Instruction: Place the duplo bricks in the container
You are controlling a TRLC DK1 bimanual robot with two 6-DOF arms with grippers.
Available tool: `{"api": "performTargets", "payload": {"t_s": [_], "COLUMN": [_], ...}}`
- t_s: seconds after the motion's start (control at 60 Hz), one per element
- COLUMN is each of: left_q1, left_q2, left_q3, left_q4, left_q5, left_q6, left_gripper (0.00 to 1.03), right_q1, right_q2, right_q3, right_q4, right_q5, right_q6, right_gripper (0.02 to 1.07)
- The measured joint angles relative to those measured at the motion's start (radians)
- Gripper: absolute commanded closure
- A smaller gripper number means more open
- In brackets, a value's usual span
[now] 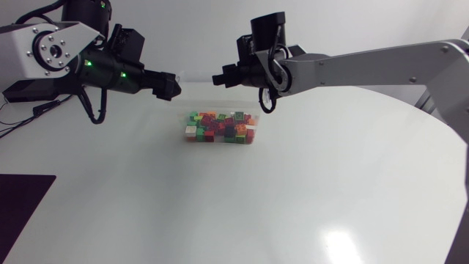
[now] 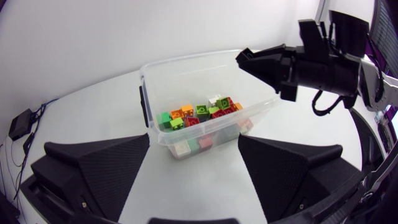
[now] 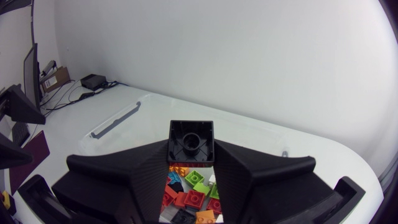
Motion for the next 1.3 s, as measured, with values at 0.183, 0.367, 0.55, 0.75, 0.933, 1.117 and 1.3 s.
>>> {"api": "performTargets", "payload": {"t_s": [0.183, 0.367, 0.55, 0.75, 0.933, 1.117, 1.3], "left_q1": [0.005, 0.006, 0.022, 0.032, 0.043, 0.052, 0.088], "left_q2": [-0.082, -0.177, -0.287, -0.431, -0.566, -0.669, -0.759], "left_q3": [-0.043, -0.142, -0.241, -0.328, -0.401, -0.463, -0.521], "left_q4": [-0.053, -0.077, -0.099, -0.110, -0.117, -0.121, -0.121], "left_q5": [0.007, 0.008, 0.011, -0.001, -0.026, -0.059, -0.080], "left_q6": [0.018, 0.033, 0.041, 0.042, 0.044, 0.045, 0.045], "left_gripper": [0.04, 0.04, 0.04, 0.04, 0.04, 0.04, 0.04], "right_q1": [0.019, 0.025, 0.023, 0.006, -0.052, -0.122, -0.205], "right_q2": [0.087, 0.062, -0.098, -0.314, -0.487, -0.644, -0.813], "right_q3": [0.084, 0.062, -0.095, -0.271, -0.433, -0.604, -0.742], "right_q4": [-0.081, -0.091, -0.092, -0.091, -0.076, -0.068, -0.064], "right_q5": [0.003, 0.037, 0.094, 0.125, 0.148, 0.152, 0.152], "right_q6": [-0.001, -0.013, -0.044, -0.057, -0.072, -0.077, -0.094], "right_gripper": [0.06, 0.06, 0.06, 0.06, 0.06, 0.06, 0.06]}}
